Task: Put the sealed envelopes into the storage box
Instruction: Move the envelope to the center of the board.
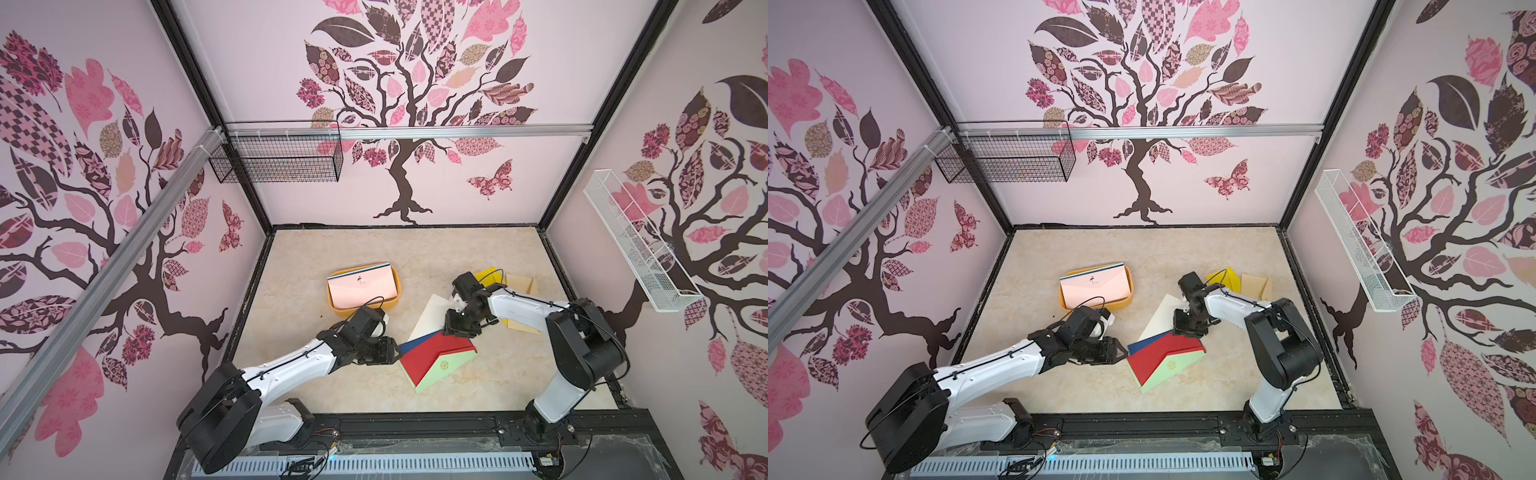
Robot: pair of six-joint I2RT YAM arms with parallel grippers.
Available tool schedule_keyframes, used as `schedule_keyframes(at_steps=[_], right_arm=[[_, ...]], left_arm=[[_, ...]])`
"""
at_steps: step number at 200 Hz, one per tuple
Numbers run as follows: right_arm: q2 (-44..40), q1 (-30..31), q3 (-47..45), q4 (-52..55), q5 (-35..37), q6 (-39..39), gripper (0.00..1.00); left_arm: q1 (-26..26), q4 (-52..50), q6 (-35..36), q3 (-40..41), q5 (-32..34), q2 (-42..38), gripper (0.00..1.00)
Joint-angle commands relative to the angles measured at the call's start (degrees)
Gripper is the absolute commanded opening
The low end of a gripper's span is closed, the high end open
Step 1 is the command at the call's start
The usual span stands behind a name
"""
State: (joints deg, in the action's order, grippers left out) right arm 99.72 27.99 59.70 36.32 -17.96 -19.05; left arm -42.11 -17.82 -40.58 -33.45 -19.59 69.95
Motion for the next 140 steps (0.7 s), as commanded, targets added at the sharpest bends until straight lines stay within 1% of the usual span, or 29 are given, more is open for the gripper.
schedule_keyframes(at_steps=[1,16,30,46,70,87,101,122,140], right_arm=[[3.22,1.62,5.19,-2.96,-4.47,4.39,0.48],[3.16,1.92,7.43,-4.15,-8.12,4.88,0.48],[1.71,2.17,8.42,-3.30,-7.83,5.10,0.49],[-2.40,2.22,6.16,-2.02,-2.53,3.50,0.51],[-8.48,2.16,-0.68,0.57,3.50,1.84,0.55],[-11.55,1.91,-4.69,3.17,7.46,1.64,0.55],[-16.45,1.25,-9.15,2.74,11.16,-0.99,0.56],[-24.62,-2.33,-16.45,-0.13,9.01,-4.42,0.56],[-28.44,-5.51,-20.66,-1.71,6.05,-5.95,0.56]], left_arm=[[-0.14,-2.39,-0.11,1.90,2.27,-1.70,0.49],[-0.17,-2.01,-0.47,3.02,2.28,-1.95,0.49],[-0.14,-0.56,-1.24,4.29,2.36,-1.92,0.49],[-0.17,1.52,-1.44,4.64,1.77,-0.88,0.50],[-0.17,3.37,-0.91,3.27,0.70,2.47,0.50],[-0.30,5.51,-0.58,1.98,-0.97,3.73,0.49],[-0.63,6.85,0.18,0.60,-2.16,4.13,0.49],[-1.80,6.18,2.44,-2.54,-3.50,5.76,0.49],[-3.48,6.22,3.55,-4.60,-3.78,8.09,0.50]])
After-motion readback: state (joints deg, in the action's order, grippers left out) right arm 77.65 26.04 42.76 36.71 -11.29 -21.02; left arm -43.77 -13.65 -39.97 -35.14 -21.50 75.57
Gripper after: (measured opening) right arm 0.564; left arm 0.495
